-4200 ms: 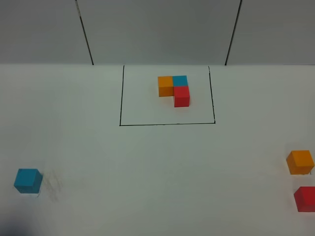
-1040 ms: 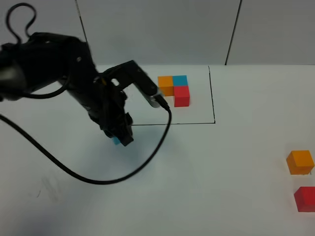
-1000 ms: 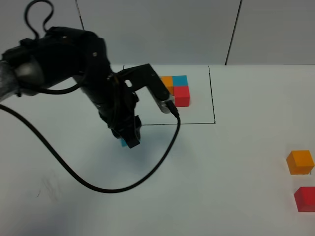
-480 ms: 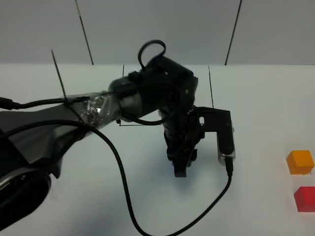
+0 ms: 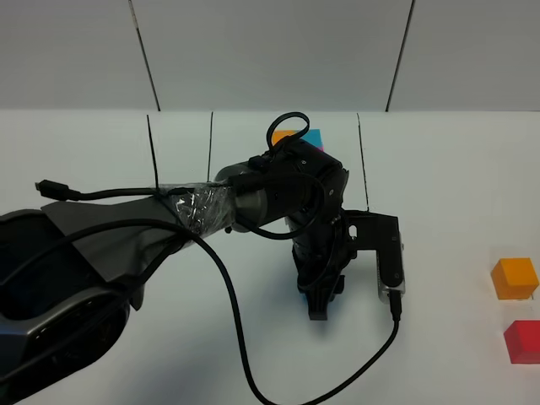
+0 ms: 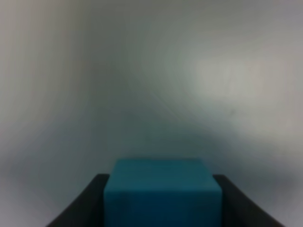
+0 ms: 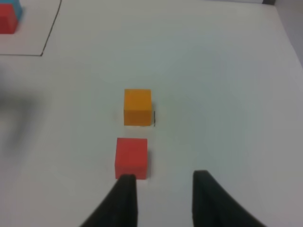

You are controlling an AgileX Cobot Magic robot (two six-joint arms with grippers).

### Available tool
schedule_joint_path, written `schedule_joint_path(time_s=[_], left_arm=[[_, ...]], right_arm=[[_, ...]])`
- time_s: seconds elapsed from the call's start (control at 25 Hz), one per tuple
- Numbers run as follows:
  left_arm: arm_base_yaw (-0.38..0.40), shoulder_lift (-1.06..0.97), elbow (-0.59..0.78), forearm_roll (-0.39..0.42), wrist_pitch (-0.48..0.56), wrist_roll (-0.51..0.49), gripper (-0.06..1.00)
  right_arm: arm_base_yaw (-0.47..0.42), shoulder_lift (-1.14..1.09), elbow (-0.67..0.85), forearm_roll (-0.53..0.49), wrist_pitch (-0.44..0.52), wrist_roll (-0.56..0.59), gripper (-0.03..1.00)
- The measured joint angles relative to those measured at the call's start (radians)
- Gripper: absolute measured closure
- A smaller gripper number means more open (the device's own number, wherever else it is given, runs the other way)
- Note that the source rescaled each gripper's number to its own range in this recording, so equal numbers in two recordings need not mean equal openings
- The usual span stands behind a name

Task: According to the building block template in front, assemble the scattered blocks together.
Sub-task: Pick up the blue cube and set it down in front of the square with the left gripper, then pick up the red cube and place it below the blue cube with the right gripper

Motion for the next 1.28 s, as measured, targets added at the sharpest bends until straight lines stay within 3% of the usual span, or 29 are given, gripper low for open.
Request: schedule_joint_path(time_s=[0.56,0.64,0.8,0.88,1.04,1.12,1.28], left_arm=[[0.000,0.009,-0.006,-0.025,0.001,-0.018,0.92],[0.000,0.011,-0.006,-0.019,0.022,-0.018,0.79],[0.000,0.010,-0.006,-0.017,0.045,-0.026,0.21],[0.000,-0.016,-0.006,-0.016,0.049,-0.049,0.02],[-0.001,-0.140,-0.007,0.034,0.073,-0.155,-0.05],[-0.001,-0.228,-0.008,0.116,0.104,-0.258,-0.04],[0.010,-0.405,-0.008,0.367,0.186,-0.464,0.01]], right_arm=[[0.000,0.000,0.000,0.000,0.000,0.000,0.97],[0.000,0.000,0.000,0.000,0.000,0.000,0.97],[0.000,0.000,0.000,0.000,0.000,0.000,0.97],[0.000,0.000,0.000,0.000,0.000,0.000,0.97],[0.000,0.000,0.000,0.000,0.000,0.000,0.97],[0.000,0.000,0.000,0.000,0.000,0.000,0.97],[0.000,0.000,0.000,0.000,0.000,0.000,0.97]])
